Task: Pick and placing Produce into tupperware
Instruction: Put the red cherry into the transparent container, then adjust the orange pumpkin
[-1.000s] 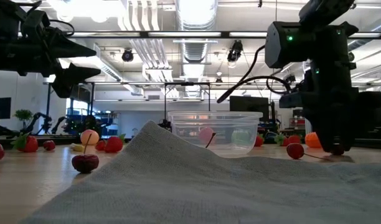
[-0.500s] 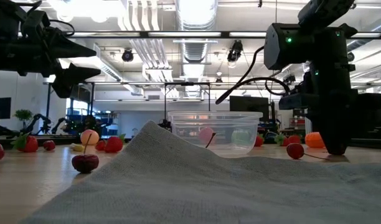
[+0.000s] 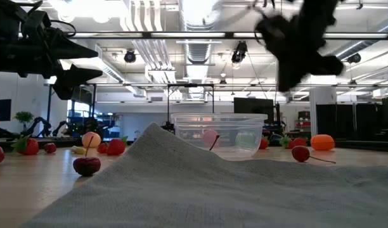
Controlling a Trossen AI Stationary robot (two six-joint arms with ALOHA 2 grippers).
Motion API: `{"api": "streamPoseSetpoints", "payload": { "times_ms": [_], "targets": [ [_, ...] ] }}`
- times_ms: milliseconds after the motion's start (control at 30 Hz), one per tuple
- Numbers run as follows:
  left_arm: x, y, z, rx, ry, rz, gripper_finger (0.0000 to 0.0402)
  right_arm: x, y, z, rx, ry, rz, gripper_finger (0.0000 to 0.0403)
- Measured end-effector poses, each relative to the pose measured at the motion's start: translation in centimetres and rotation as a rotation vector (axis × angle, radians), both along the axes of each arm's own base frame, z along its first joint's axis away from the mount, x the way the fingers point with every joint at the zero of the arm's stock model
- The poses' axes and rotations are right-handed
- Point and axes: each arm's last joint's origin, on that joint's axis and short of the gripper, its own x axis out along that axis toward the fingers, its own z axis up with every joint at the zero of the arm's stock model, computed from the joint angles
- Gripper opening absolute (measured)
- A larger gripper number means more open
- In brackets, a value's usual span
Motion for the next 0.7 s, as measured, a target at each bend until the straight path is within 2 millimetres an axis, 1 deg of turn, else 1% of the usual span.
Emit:
{"api": "streamPoseSetpoints", "payload": {
  "times_ms": [67, 100, 167, 200, 333, 500, 600, 700],
  "targets": [
    [0.0, 0.0, 0.0, 0.000, -0.001, 0.000, 0.0228, 0.9, -0.4, 1.9, -0.038, -0.088, 0.073, 0.0053],
    [0.0, 0.0, 0.0, 0.000, 0.000, 0.000, 0.0228, 1.3, -0.7, 2.5, -0.051, -0.112, 0.105, 0.0055],
    [0.0, 0.0, 0.0, 0.000, 0.000, 0.000, 0.0228, 2.3, -1.3, 3.2, -0.074, -0.125, 0.139, 0.0060],
    [0.0, 0.0, 0.0, 0.000, 0.000, 0.000, 0.0228, 2.9, -1.6, 3.2, -0.075, -0.121, 0.153, 0.0063],
    [0.0, 0.0, 0.0, 0.000, -0.001, 0.000, 0.0228, 5.4, -2.4, 1.7, -0.051, -0.059, 0.227, 0.0076],
    [0.0, 0.0, 0.0, 0.000, -0.001, 0.000, 0.0228, 8.6, -2.2, -0.4, -0.066, 0.019, 0.318, 0.0098],
    [0.0, 0.0, 0.0, 0.000, -0.001, 0.000, 0.0228, 10.0, -2.1, -1.0, -0.069, 0.057, 0.341, 0.0124],
    [0.0, 0.0, 0.0, 0.000, 0.000, 0.000, 0.0228, 10.7, -2.1, -1.0, -0.075, 0.102, 0.356, 0.0157]
  ]
}}
